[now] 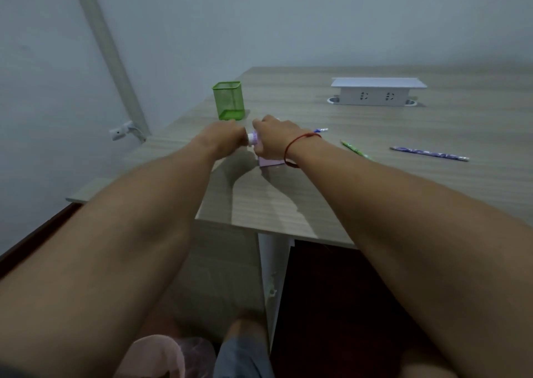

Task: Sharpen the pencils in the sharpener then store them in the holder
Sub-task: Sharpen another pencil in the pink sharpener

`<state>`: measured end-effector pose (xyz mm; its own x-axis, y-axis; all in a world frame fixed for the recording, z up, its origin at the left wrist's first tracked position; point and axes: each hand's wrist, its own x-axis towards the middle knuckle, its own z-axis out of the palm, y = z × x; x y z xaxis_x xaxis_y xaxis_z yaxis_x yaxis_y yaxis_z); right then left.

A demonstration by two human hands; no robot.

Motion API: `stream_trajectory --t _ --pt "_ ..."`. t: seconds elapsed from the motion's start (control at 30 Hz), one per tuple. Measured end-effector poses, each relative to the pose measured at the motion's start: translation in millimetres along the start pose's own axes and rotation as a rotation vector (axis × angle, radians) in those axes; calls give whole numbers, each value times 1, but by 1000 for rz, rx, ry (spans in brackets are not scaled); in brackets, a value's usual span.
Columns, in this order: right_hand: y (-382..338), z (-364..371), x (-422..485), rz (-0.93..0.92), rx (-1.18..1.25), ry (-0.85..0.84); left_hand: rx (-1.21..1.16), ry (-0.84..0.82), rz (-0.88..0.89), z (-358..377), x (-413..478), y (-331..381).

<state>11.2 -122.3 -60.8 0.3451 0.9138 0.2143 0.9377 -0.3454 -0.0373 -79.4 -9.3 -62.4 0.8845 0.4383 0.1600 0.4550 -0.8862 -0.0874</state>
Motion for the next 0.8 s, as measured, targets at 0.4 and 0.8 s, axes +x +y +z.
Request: stream_trajectory --t 0.4,0.8 --pt "-4 -6 -5 31 -45 -1 109 185 60 -19 2 -3" --pt "-8 -9 -3 106 -5 -56 103 279 35 -31 -32 18"
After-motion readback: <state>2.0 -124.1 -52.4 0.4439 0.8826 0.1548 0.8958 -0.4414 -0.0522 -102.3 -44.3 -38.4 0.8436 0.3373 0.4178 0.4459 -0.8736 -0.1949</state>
